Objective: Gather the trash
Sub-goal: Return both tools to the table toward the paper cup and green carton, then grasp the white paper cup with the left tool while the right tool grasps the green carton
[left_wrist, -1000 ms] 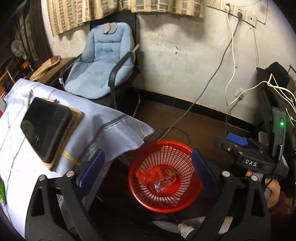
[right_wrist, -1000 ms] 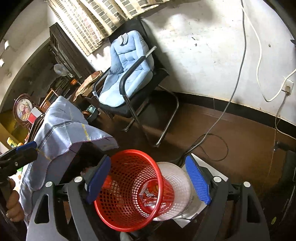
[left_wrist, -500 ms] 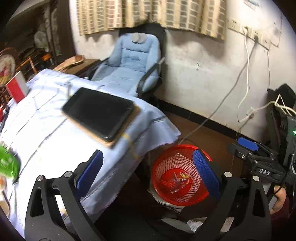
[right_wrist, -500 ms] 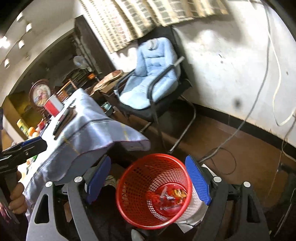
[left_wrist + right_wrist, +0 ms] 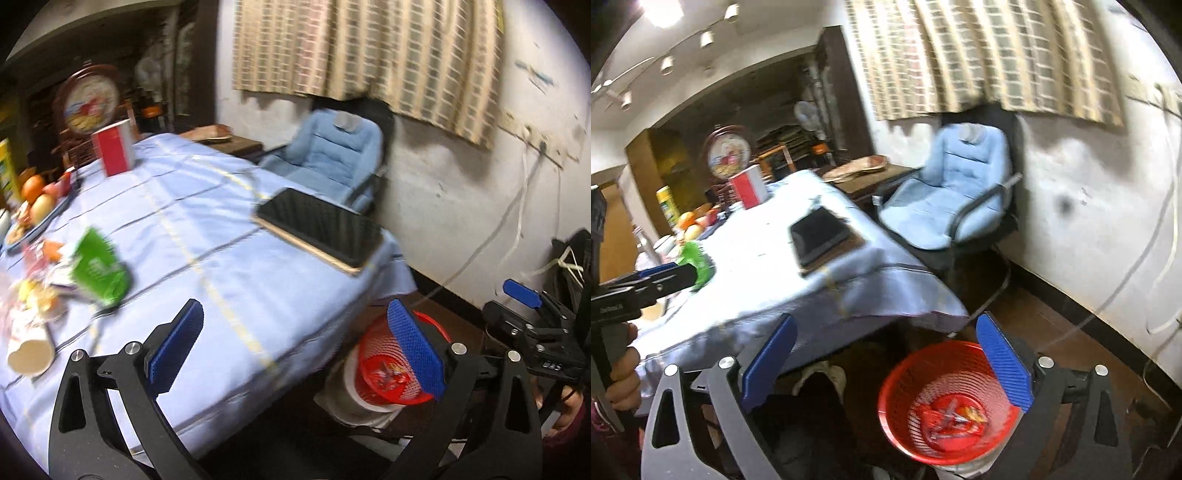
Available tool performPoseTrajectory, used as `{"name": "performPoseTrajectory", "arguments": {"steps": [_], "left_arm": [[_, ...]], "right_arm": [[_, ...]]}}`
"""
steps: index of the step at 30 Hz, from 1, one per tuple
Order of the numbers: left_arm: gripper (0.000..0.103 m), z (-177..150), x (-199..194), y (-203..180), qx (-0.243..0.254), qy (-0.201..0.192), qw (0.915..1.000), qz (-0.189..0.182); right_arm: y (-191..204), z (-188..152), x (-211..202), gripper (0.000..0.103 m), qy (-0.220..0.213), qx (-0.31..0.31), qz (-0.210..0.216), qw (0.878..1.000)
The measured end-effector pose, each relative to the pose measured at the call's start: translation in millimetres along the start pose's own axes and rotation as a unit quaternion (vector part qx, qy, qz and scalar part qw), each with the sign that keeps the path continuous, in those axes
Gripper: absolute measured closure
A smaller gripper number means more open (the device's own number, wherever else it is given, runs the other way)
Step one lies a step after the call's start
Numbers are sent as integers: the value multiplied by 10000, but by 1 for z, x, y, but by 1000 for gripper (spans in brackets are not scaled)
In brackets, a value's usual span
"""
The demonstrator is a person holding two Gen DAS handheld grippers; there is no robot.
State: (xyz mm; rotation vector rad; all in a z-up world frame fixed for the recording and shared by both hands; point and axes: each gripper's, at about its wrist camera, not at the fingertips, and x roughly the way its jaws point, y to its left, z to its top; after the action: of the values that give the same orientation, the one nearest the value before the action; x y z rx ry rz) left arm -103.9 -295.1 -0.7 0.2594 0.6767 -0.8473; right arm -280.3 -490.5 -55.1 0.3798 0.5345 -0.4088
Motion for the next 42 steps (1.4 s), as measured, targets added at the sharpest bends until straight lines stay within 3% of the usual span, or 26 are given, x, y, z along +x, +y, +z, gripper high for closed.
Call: {"name": "performPoseTrajectory", "arguments": {"steps": [4, 7, 11, 13, 15, 18, 22, 28, 34, 42], "left_arm": [[7, -10, -16, 52, -447, -105, 9983, 365], [7, -18, -25, 106, -902, -114, 9921, 869], [7, -31, -33, 175, -1548, -44, 9762, 1516], [7, -38, -36, 213, -1924, 13, 9634, 1869], [7, -47, -39, 244, -2232, 72, 9540, 2000], [7, -54, -37, 273, -2535, 142, 9458, 2024], [7, -57, -23, 293, -2577, 452, 9423, 2090], [7, -63, 2, 312, -2940, 920, 9394, 1506], [7, -62, 5, 310, -2854, 930, 9403, 1605], [8, -63, -4, 320, -3125, 616, 9417, 1082]], "right_arm": [[42, 11, 13, 6, 152, -254, 361, 9989], [79, 17, 28, 6, 296, -489, 629, 9964], [135, 29, 60, 6, 536, -814, 985, 9904], [160, 35, 75, 6, 648, -918, 1172, 9867], [188, 40, 91, 6, 751, -1080, 1364, 9819], [226, 49, 116, 6, 864, -1354, 1558, 9746], [262, 55, 144, 6, 994, -1526, 1759, 9674], [295, 61, 182, 6, 1209, -1554, 1915, 9615], [322, 62, 221, 6, 1393, -1546, 1990, 9576], [336, 64, 251, 6, 1627, -1343, 2042, 9559]]}}
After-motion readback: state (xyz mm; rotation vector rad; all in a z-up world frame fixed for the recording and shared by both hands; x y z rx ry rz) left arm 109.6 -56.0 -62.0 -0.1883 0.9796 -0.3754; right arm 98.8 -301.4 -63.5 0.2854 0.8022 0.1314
